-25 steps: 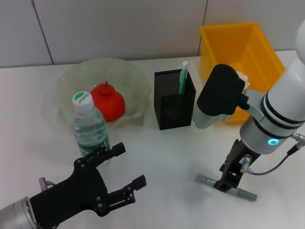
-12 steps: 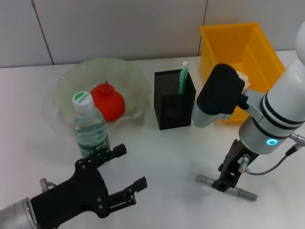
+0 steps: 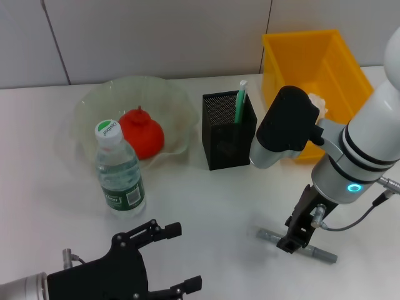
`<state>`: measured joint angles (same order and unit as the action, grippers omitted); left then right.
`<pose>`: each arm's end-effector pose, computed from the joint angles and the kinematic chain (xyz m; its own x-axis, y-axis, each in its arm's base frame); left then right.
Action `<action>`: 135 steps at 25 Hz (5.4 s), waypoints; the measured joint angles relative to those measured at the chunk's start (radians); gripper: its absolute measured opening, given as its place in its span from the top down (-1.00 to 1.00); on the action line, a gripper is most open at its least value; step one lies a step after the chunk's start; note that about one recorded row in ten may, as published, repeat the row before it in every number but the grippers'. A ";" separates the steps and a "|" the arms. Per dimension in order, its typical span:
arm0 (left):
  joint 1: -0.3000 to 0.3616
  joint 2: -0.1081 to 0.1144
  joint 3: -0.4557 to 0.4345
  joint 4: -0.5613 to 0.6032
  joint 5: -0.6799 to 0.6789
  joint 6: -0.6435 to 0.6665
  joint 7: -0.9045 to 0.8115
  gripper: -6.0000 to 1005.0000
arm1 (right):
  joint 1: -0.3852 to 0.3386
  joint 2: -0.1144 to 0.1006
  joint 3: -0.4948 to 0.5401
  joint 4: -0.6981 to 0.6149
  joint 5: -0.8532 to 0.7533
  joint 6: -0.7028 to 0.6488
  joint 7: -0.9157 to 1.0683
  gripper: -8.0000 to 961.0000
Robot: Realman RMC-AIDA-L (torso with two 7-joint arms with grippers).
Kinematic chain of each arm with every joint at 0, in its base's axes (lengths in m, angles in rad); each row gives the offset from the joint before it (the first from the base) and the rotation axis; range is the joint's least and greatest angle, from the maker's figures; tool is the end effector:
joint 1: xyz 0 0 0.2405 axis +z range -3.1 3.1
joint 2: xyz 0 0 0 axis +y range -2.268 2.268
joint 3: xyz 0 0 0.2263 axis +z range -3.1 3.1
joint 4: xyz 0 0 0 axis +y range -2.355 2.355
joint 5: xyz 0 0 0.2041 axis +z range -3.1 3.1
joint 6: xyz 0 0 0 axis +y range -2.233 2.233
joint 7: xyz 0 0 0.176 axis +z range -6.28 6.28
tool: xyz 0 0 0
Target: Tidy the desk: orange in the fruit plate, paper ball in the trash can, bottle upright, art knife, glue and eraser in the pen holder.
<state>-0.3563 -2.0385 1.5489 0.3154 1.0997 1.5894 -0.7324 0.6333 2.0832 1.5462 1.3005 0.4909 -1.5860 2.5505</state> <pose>-0.2139 0.2307 -0.0737 0.7204 0.0764 0.6894 0.2126 -0.9704 -0.1147 0.1785 0.3178 -0.0457 0.7254 -0.5278 0.4418 -0.3929 -0.8445 -0.3639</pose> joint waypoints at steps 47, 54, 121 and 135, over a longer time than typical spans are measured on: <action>-0.024 0.013 -0.013 0.010 0.061 -0.034 -0.044 -0.71 | 0.028 -0.004 -0.039 -0.091 -0.001 0.029 -0.001 0.68; -0.025 0.012 -0.013 0.010 0.060 -0.034 -0.044 -0.71 | -0.002 -0.003 0.090 0.087 0.050 -0.027 -0.026 0.69; -0.024 0.001 -0.050 0.010 0.057 -0.022 -0.048 -0.71 | -0.298 -0.002 0.425 -0.474 1.439 0.311 -1.360 -0.18; -0.004 0.013 -0.129 -0.003 0.062 -0.044 -0.051 -0.71 | -0.496 -0.023 0.440 -0.634 1.287 0.001 -1.520 -0.61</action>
<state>-0.3603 -2.0256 1.4203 0.3126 1.1621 1.5455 -0.7835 0.1375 2.0603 1.9857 0.6665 1.7778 -1.5852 1.0302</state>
